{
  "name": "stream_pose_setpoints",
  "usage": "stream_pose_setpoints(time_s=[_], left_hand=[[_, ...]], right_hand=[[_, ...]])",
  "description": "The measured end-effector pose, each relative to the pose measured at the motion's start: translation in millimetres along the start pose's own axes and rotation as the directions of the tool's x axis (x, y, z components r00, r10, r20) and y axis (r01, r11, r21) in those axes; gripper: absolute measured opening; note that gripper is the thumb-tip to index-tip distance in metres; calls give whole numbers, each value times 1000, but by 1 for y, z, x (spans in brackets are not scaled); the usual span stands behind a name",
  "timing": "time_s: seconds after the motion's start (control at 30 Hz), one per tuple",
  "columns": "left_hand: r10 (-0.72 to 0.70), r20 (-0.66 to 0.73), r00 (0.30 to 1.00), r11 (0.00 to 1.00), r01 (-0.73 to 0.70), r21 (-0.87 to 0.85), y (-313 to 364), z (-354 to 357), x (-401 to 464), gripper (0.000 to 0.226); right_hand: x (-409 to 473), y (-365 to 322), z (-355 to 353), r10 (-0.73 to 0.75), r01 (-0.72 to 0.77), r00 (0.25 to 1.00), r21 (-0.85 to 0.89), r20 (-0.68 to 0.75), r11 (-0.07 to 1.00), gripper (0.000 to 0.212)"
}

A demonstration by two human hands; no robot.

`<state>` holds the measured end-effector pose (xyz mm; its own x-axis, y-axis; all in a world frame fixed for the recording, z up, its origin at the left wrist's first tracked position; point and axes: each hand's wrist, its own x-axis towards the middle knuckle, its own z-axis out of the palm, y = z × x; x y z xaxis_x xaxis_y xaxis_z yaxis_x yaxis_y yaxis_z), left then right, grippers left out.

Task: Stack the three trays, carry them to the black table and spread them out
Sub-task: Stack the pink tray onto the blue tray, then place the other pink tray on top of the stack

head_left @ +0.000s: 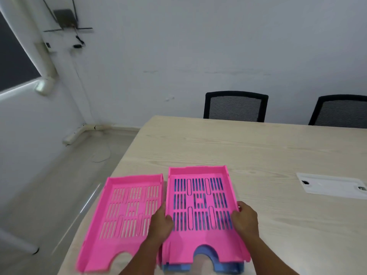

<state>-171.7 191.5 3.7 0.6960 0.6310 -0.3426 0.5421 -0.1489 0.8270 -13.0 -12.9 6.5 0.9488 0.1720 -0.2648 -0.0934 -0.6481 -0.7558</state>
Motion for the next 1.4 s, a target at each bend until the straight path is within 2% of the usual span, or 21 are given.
stream_pose_setpoints(time_s=[0.2, 0.4, 0.6, 0.67, 0.8, 0.9, 1.13, 1.4], left_hand=[[-8, -65, 998, 1000, 10, 25, -10, 8, 2, 61], [9, -5, 1000, 999, -9, 45, -4, 4, 6, 60], [41, 94, 995, 995, -50, 90, 15, 23, 20, 55], [78, 138, 987, 989, -95, 114, 21, 27, 23, 52], [145, 168, 975, 975, -169, 143, 27, 17, 23, 51], [170, 157, 973, 968, -195, 159, 21, -3, 24, 52], [133, 10, 991, 976, -133, 174, -20, -76, 22, 46], [-4, -216, 976, 983, 44, 178, -84, -163, 11, 47]], right_hand=[[-7, 9, -1, -29, 29, 999, 26, 18, 999, 26], [-12, 13, -1, -34, 32, 999, 58, 35, 998, 27], [-11, 31, -14, 4, -8, 999, -83, -51, 997, 19], [-13, 34, -17, -62, 34, 990, -212, -125, 977, 28], [-16, 16, -15, -203, 151, 964, -274, -171, 950, 39], [-10, -1, 3, -296, 253, 950, -311, -100, 916, 44], [-23, -57, 78, -391, 392, 919, -220, 50, 893, 42], [-68, -109, 183, -480, 533, 834, -177, 271, 827, 41]])
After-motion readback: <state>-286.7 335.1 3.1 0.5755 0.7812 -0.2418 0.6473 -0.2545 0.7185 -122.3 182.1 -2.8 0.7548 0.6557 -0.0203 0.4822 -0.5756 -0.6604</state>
